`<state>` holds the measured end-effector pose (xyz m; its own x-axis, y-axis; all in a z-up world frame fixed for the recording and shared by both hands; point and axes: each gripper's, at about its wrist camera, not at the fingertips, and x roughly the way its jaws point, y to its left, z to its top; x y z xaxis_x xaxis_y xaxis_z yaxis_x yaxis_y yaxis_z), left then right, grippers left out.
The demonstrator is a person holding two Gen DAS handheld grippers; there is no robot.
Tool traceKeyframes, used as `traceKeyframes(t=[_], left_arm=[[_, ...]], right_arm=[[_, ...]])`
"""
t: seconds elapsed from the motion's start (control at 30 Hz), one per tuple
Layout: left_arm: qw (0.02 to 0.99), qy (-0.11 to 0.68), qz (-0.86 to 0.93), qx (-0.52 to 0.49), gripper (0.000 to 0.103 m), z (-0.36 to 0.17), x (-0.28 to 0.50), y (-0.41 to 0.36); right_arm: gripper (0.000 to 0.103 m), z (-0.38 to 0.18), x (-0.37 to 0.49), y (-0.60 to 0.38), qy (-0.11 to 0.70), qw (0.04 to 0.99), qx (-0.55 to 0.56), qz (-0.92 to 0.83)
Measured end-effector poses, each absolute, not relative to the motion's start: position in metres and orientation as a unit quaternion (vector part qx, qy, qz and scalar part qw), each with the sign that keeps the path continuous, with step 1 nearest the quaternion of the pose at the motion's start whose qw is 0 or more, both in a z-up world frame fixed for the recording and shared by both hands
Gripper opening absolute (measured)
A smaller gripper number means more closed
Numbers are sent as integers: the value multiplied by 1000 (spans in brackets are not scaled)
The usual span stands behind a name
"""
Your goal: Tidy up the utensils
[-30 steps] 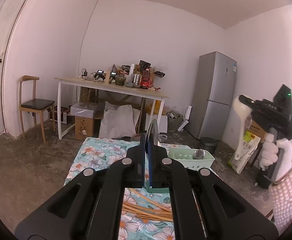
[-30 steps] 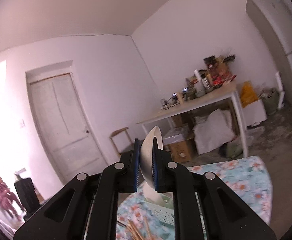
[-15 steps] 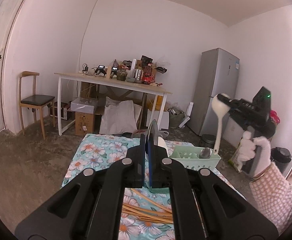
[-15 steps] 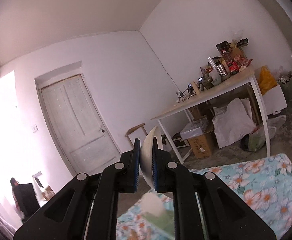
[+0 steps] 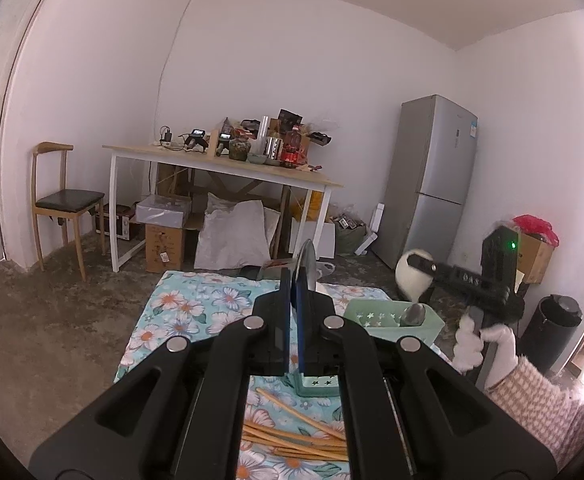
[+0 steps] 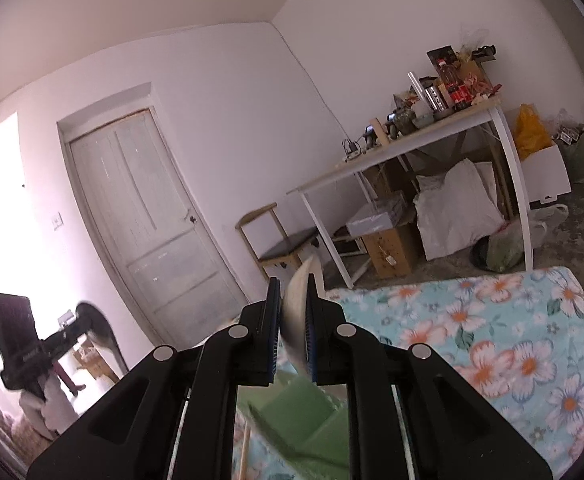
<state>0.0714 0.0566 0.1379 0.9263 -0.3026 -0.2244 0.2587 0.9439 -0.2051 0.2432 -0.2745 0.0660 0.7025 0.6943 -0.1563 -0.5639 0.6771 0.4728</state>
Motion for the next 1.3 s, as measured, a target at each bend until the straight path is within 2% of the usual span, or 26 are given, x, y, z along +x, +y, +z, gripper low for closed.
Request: traceKeyframes(t=[0.03,0.07,0.1,0.4,0.57,1.1,1.2,1.3], left_arm=[[978,127,-144,-87,2,138,73,57],[977,126,-146,-89,2,139,74,57],[977,124,-147,-90,2,141,76,56],[981,92,-152,-78,2,165,87,45],[988,71,-133,-33,2,176,111,23],[985,121,-102,71,2,138,186,-48],[980,147,-121,55,6,128,191,-52],[977,159,-139,31,22,121,186,-50]], right_arm=[[22,66,240,-275,165,903,196,346],[36,66,236,-277,165,905,195,341],[44,66,233,-279,162,907,195,337],[47,78,190,-301,133,918,216,306],[48,82,155,-301,118,917,226,306],[48,48,86,-279,156,898,256,322],[48,38,82,-268,177,896,250,321],[48,28,76,-255,201,899,231,312]])
